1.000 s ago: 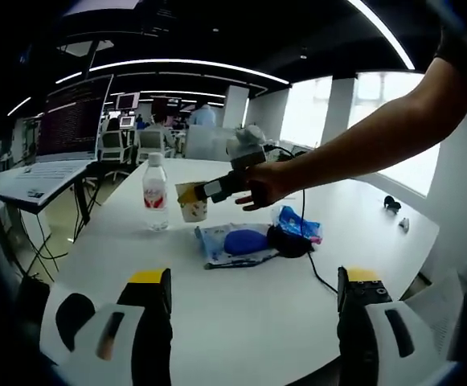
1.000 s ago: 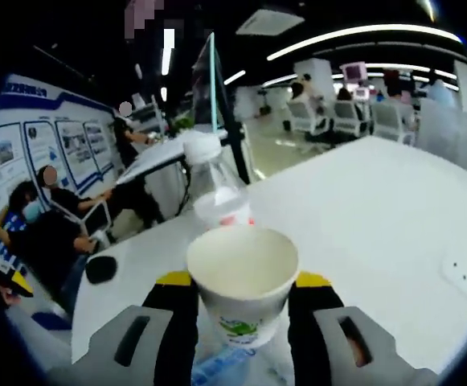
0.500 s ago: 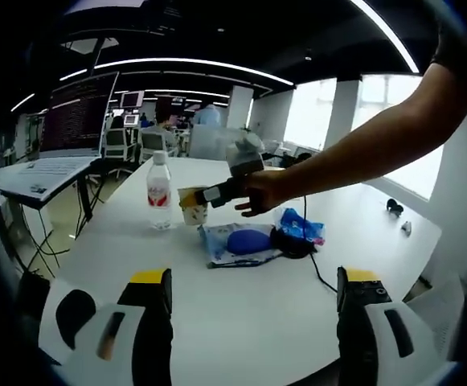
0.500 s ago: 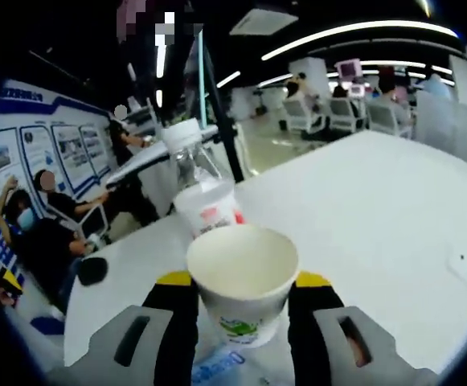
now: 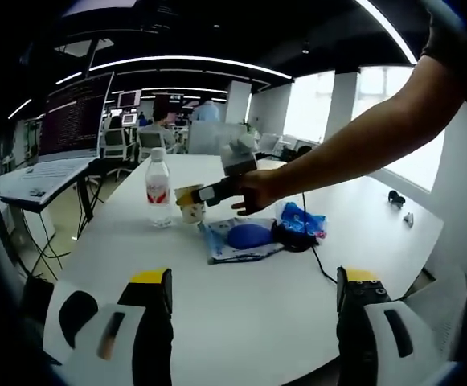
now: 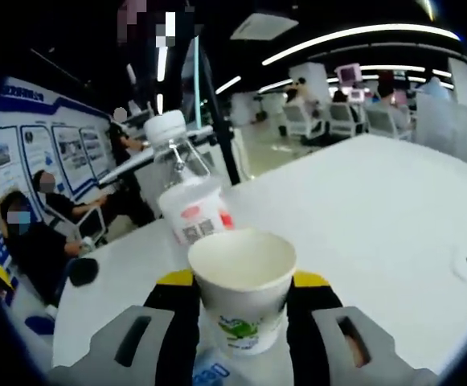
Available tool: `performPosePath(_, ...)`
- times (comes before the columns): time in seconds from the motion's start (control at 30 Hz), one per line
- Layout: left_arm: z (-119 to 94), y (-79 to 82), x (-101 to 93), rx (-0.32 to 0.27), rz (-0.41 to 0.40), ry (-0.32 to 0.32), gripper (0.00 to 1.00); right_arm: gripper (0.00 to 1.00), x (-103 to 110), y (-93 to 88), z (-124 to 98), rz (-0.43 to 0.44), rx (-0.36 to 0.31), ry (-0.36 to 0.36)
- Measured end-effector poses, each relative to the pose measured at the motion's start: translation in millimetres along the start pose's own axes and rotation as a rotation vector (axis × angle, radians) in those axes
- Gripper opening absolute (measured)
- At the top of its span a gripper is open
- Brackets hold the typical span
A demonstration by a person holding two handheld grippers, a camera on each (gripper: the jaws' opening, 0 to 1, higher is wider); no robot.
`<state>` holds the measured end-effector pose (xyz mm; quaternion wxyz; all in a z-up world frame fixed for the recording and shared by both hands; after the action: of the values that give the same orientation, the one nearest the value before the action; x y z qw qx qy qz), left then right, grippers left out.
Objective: Arrange the tabletop items into an orderly group along one side of the table until the central work area is clear of visible clutter.
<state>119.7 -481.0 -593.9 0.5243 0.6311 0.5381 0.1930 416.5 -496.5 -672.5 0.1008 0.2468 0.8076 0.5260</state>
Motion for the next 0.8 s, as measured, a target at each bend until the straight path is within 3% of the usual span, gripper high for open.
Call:
performPosePath(0.37, 1.8, -2.7, 1.0, 0.018, 0.001, 0.006, 0.83, 0.38, -4.7, 1.0, 5.1, -0.013, -0.048, -0.004)
performPosePath(0.7, 0.9, 1.4, 2.2, -0.003, 0.006, 0.017, 0.83, 0.40, 2.5, -2.2, 3.6, -0.127, -0.029, 0.024)
performPosePath(0.77, 0.5, 2.1, 2.8, -0.002, 0.011, 0.020, 0.83, 0.40, 4.1, -12.3, 3.5, -0.170, 0.032, 0.038)
performPosePath(0.8, 0.1, 2.7, 3.0, -0.002, 0.014, 0.022, 0.83, 0.40, 6.0, -12.2, 4.9, -0.201, 0.018, 0.042)
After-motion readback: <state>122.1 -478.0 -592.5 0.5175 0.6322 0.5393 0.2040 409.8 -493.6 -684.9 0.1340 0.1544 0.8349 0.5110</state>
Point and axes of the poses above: the point that each gripper's makers call its tool centre point, and the gripper's own axes: z roughly forward along the fingers, x roughly to its left, y roughly out of its top, the point moved 3 cm from there along -z, roughly backward along the fingers, and after that the axes turned 9 degrees about -z, right-handed, at the moved point
